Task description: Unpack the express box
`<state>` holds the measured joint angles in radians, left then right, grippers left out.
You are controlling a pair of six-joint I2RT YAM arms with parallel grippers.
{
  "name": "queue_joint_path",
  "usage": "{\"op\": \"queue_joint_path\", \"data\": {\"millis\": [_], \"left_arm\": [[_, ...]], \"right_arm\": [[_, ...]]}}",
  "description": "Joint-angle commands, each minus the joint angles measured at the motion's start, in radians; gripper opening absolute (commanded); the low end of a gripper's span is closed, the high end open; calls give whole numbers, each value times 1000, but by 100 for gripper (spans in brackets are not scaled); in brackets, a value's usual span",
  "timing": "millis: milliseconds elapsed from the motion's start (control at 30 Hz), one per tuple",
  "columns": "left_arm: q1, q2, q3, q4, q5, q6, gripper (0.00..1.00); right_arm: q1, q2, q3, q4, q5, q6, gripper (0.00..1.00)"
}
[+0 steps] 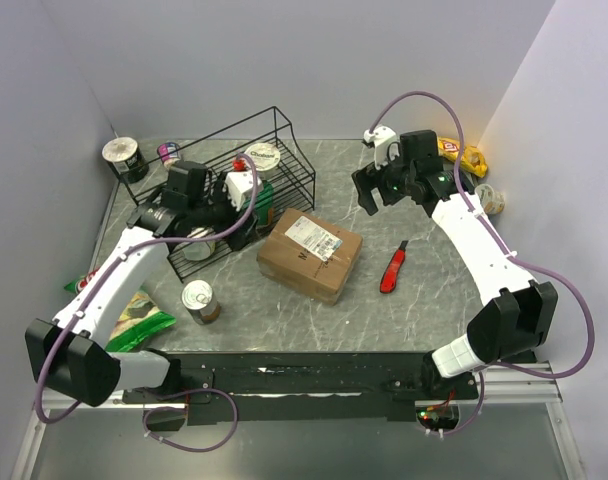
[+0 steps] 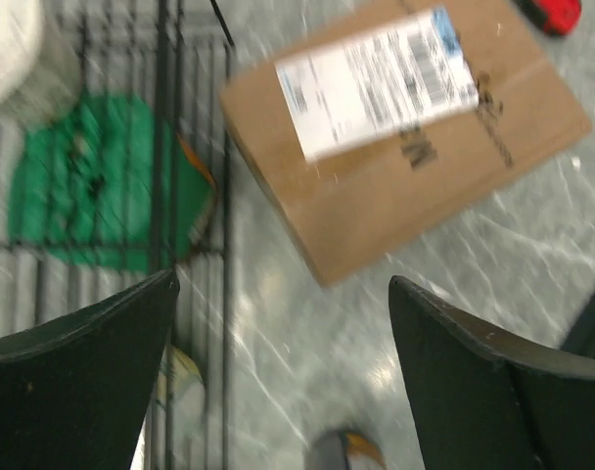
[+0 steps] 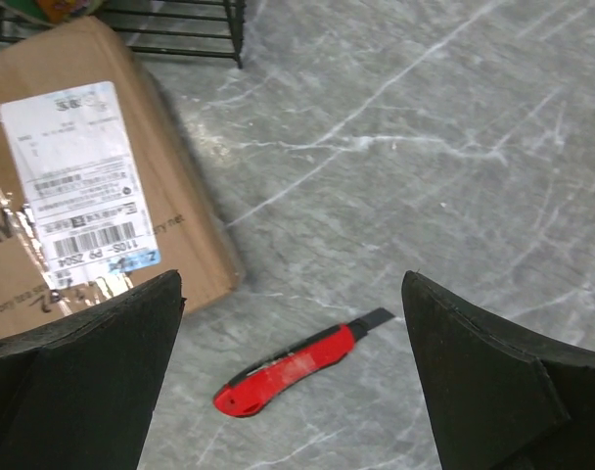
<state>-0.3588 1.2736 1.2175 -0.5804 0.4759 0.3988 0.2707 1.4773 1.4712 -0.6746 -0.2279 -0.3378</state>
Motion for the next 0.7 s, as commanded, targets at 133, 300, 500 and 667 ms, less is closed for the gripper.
{"op": "queue_joint_path", "data": {"millis": [133,300,500,667], "left_arm": [[147,52,4,-203,73,60,75],[221,139,37,-236,63,121,61],[265,225,56,-149,-51,147,60],[299,259,40,105,-184,156,67]], "right_arm": [[4,29,37,0,-71,26,97],[5,32,31,6,-73,34,96],[5,34,20,7,-73,33,96],[5,40,8,9,-59,22,96]]}}
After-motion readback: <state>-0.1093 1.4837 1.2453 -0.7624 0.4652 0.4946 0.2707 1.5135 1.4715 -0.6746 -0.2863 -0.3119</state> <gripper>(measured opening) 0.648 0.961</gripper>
